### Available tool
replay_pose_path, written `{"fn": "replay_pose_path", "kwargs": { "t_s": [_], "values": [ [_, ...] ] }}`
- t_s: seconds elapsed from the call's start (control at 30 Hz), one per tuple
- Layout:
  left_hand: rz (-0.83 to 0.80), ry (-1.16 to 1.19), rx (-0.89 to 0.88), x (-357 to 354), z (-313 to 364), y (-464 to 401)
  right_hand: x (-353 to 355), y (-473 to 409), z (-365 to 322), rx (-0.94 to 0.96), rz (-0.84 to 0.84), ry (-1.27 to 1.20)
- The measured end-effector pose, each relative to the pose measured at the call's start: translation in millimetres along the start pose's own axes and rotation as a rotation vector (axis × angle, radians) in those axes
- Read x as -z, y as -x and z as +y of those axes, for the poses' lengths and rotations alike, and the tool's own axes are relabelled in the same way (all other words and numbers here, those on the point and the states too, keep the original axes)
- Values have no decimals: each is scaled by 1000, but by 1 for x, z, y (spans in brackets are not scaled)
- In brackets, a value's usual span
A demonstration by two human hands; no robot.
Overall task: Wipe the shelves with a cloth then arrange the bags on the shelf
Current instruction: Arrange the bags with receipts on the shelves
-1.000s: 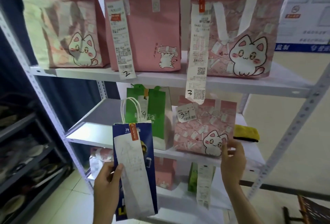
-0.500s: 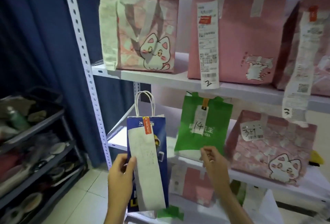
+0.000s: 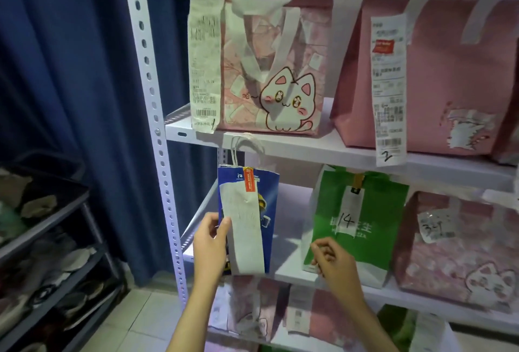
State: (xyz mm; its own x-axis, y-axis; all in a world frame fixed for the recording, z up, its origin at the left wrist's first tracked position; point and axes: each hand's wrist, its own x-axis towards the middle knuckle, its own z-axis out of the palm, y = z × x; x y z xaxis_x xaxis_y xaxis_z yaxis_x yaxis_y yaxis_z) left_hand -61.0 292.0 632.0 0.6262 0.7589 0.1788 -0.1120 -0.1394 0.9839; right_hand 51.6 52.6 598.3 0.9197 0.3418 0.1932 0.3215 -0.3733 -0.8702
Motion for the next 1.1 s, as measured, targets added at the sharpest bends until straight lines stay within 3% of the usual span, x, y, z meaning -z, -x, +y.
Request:
{"fn": "replay_pose_path", "kwargs": {
  "t_s": [0.53, 1.1],
  "values": [
    [-70, -75, -64, -14, -38, -62, 7, -23, 21, -83, 81, 34],
    [-57, -240, -54, -14, -35, -85, 10, 0, 27, -88, 82, -36]
  ]
}}
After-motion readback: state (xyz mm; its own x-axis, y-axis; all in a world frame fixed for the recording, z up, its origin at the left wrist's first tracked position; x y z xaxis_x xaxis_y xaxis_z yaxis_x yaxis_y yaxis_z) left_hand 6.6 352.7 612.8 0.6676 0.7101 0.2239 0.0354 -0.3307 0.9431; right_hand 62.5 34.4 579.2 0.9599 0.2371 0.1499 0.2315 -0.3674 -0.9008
